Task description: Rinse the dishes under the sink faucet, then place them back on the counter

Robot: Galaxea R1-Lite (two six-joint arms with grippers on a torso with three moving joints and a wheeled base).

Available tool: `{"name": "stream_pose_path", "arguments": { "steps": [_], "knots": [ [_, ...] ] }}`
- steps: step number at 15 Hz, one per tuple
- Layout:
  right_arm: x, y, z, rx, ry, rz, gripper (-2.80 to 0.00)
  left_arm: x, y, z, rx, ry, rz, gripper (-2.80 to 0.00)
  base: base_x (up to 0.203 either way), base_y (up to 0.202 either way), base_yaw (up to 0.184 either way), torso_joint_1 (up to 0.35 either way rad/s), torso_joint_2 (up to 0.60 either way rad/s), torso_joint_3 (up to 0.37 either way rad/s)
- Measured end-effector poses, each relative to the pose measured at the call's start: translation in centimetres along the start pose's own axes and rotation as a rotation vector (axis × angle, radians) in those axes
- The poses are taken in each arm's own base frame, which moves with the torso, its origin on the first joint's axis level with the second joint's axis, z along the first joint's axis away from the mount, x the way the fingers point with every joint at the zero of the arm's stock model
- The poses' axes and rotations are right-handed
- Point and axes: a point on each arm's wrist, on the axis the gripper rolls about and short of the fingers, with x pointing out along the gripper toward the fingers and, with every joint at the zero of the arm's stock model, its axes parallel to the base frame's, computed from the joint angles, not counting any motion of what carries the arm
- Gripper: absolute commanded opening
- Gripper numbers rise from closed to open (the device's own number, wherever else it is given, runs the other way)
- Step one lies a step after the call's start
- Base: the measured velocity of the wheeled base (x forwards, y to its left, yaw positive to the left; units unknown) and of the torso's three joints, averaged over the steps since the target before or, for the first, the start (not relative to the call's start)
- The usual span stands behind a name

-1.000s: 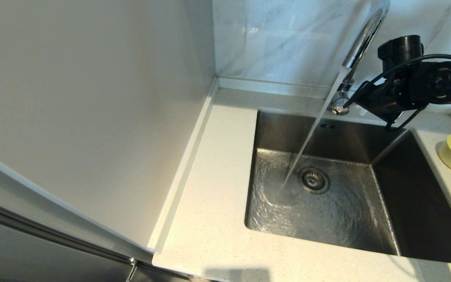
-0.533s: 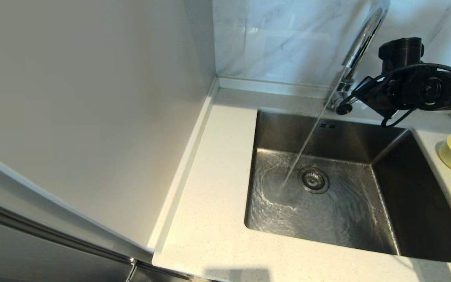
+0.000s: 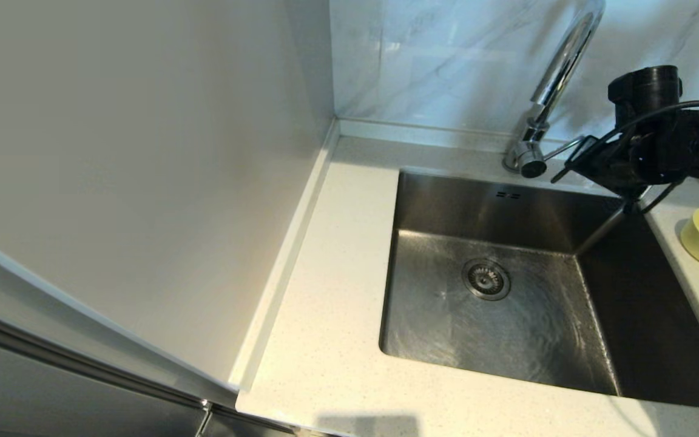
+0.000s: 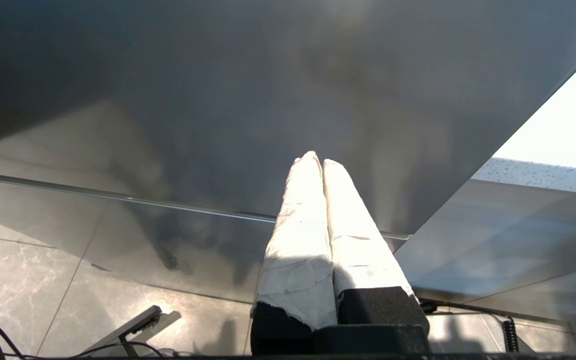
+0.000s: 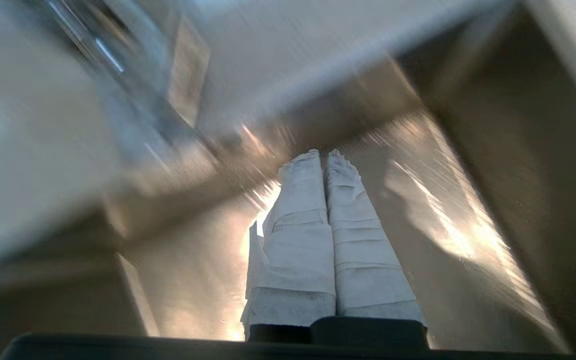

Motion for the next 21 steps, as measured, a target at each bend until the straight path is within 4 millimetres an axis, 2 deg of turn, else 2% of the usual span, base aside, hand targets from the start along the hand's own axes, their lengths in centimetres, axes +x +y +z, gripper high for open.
{"name": "stream_pose_path", "arguments": {
  "steps": [2, 4, 6, 8, 12, 16, 18, 21],
  "knots": [
    [-1.9, -1.7, -0.8, -0.076, 0.048, -0.039, -2.8, 0.0, 0.0, 0.0, 0.0, 0.0, 0.0, -2.8, 0.0, 0.0, 0.0, 0.0, 0.0, 0.0],
    [-4.3, -4.2, -1.9, -0.221, 0.145, -0.114, -2.8, 0.0, 0.0, 0.0, 0.0, 0.0, 0.0, -2.8, 0.0, 0.0, 0.0, 0.0, 0.0, 0.0],
    [-7.1, -7.1, -2.4, -0.346, 0.233, -0.182, -2.8, 0.0, 0.0, 0.0, 0.0, 0.0, 0.0, -2.8, 0.0, 0.0, 0.0, 0.0, 0.0, 0.0],
    [-10.1, -9.4, -2.6, -0.374, 0.24, -0.219, -2.8, 0.0, 0.0, 0.0, 0.0, 0.0, 0.0, -2.8, 0.0, 0.0, 0.0, 0.0, 0.0, 0.0],
    [-16.6, -14.5, -4.2, -0.363, 0.139, -0.332, -2.8, 0.0, 0.0, 0.0, 0.0, 0.0, -0.001, -2.8, 0.0, 0.0, 0.0, 0.0, 0.0, 0.0],
    [-21.6, -18.7, -6.0, -0.314, -0.036, -0.468, -2.8, 0.0, 0.0, 0.0, 0.0, 0.0, 0.0, -2.8, 0.0, 0.0, 0.0, 0.0, 0.0, 0.0],
    [-23.1, -20.8, -7.4, -0.297, -0.082, -0.526, -2.8, 0.0, 0.0, 0.0, 0.0, 0.0, 0.0, -2.8, 0.0, 0.0, 0.0, 0.0, 0.0, 0.0],
    [-24.4, -23.4, -9.7, -0.24, -0.162, -0.589, -2.8, 0.0, 0.0, 0.0, 0.0, 0.001, 0.0, -2.8, 0.0, 0.0, 0.0, 0.0, 0.0, 0.0]
  ]
}}
